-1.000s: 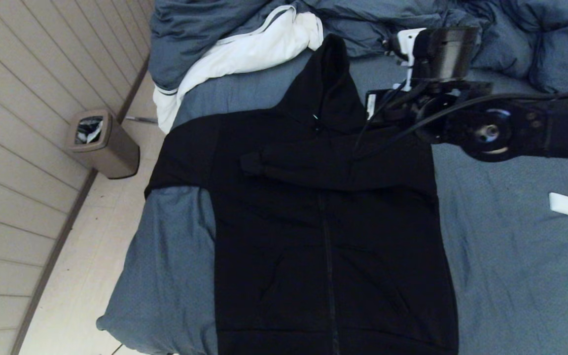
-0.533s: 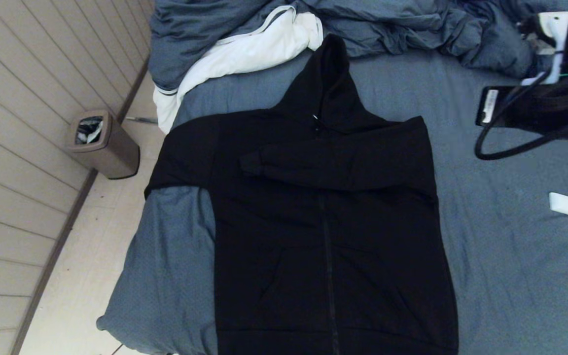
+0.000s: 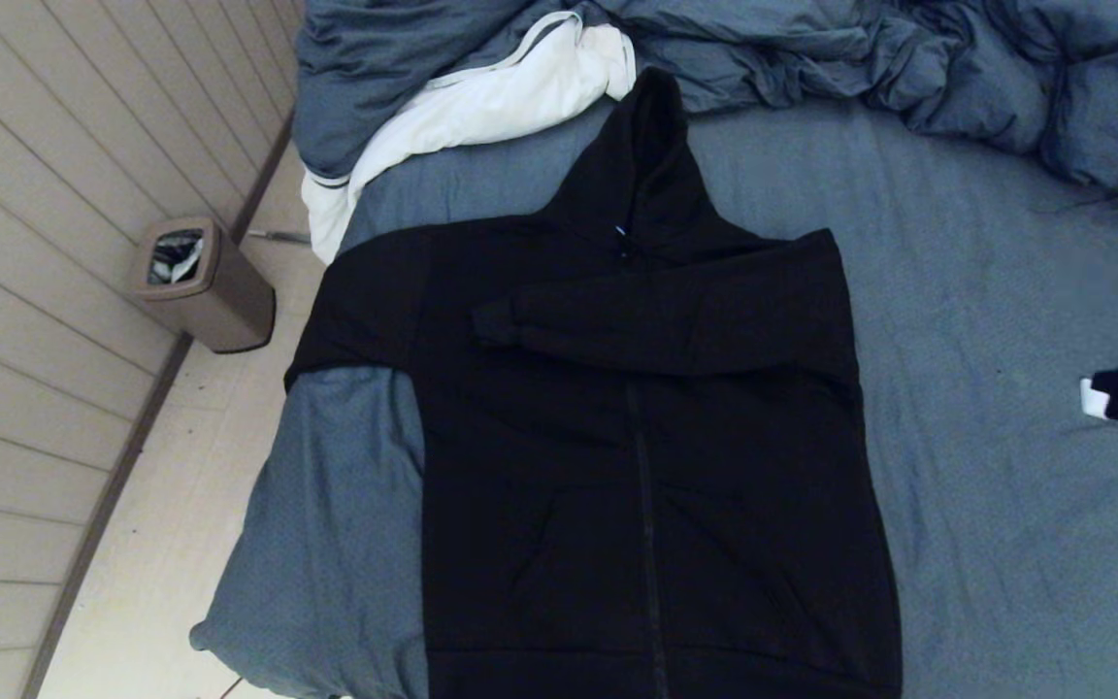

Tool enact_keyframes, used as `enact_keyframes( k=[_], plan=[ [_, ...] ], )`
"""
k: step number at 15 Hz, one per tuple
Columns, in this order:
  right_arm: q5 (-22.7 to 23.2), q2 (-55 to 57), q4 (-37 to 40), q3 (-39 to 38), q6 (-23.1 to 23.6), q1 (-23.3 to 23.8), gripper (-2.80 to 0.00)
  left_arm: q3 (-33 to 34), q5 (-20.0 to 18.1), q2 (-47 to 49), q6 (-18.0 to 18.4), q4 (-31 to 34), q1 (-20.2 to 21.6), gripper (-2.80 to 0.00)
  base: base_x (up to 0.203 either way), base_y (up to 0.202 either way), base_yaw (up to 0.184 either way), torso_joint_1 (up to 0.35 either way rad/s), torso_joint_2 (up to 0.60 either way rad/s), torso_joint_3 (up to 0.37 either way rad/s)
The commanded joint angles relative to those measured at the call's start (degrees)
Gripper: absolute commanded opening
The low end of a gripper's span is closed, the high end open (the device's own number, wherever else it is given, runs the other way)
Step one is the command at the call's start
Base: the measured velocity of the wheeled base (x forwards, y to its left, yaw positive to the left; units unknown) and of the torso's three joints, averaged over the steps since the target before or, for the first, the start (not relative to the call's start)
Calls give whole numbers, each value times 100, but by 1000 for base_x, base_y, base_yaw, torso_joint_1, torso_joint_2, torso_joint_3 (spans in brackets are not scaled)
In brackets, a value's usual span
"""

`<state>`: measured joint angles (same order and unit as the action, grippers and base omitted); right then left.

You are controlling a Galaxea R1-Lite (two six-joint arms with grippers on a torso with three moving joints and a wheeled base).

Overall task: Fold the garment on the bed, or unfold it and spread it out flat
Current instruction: Fold the black sweatshirt

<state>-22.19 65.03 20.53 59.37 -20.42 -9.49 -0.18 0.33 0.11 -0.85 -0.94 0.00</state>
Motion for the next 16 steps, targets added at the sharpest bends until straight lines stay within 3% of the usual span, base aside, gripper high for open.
enact_keyframes(
  k=[1,7,9,12,13,16],
  plan=[
    [-27,-1158,81,-573,-75,62,-280,-8,2,-2,-3,32,0,-280,0,0,0,0,0,0],
    [-123,-3229,1198,-1089,74,250,-280,-8,2,-10,-20,32,0,-280,0,0,0,0,0,0],
    [-96,-4077,1495,-1281,455,496,-280,-8,2,-6,-20,32,0,-280,0,0,0,0,0,0],
    [261,-5077,1574,-1494,1460,1062,-280,-17,2,-2,-29,50,0,-280,0,0,0,0,0,0],
    [290,-5114,1583,-1491,1416,1108,-280,-17,2,-2,-29,50,0,-280,0,0,0,0,0,0],
    [-486,-5114,1731,-1619,1186,1108,-280,-17,2,-2,-29,50,0,-280,0,0,0,0,0,0]
  ],
)
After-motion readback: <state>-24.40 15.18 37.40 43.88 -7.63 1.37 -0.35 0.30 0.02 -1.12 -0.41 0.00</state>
